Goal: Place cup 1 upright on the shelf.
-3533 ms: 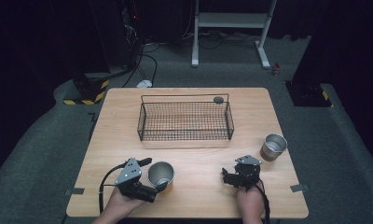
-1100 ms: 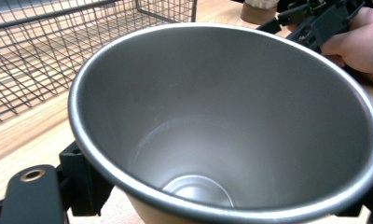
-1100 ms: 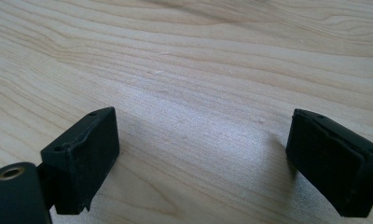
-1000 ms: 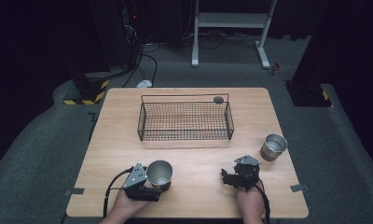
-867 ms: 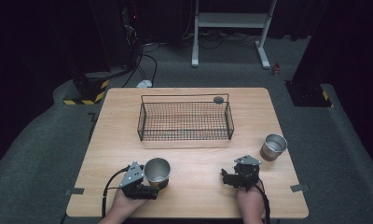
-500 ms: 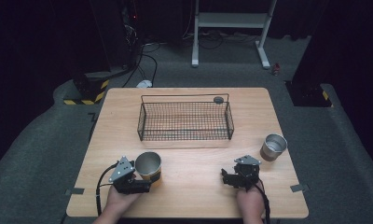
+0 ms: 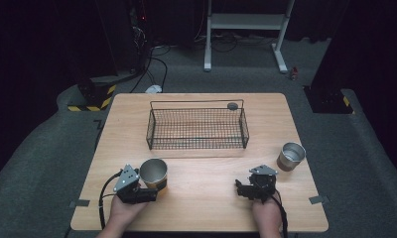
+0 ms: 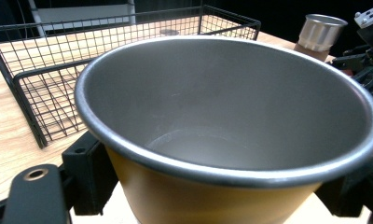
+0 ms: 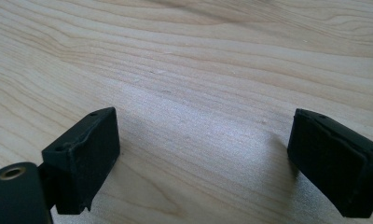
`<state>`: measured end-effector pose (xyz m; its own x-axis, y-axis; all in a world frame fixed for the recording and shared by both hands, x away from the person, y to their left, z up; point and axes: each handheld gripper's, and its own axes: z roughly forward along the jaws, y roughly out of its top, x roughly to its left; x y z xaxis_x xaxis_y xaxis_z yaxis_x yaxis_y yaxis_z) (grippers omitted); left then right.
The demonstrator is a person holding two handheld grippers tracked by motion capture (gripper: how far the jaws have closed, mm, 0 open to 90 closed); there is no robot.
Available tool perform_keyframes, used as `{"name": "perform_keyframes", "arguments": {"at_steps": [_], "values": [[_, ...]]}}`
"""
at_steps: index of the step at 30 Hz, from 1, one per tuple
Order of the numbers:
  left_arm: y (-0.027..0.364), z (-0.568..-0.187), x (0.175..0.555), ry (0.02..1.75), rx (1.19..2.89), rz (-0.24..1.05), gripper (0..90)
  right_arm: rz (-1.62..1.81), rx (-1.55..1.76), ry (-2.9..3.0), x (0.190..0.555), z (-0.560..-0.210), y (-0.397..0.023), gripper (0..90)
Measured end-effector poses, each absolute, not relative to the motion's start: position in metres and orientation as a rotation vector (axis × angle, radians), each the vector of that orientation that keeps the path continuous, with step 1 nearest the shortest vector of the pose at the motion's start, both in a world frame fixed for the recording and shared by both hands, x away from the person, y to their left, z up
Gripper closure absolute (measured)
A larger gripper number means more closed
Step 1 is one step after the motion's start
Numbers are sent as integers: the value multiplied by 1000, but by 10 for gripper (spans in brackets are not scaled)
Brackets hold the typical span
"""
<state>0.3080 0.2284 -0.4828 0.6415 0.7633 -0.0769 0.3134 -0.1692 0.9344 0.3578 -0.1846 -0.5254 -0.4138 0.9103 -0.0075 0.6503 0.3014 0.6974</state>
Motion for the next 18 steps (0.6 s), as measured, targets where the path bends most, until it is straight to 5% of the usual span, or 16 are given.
{"name": "perform_keyframes", "arguments": {"at_steps": [18], "values": [[223, -486, 312, 877, 1788, 531, 156, 875, 1393, 2171, 358, -525, -185, 91]]}}
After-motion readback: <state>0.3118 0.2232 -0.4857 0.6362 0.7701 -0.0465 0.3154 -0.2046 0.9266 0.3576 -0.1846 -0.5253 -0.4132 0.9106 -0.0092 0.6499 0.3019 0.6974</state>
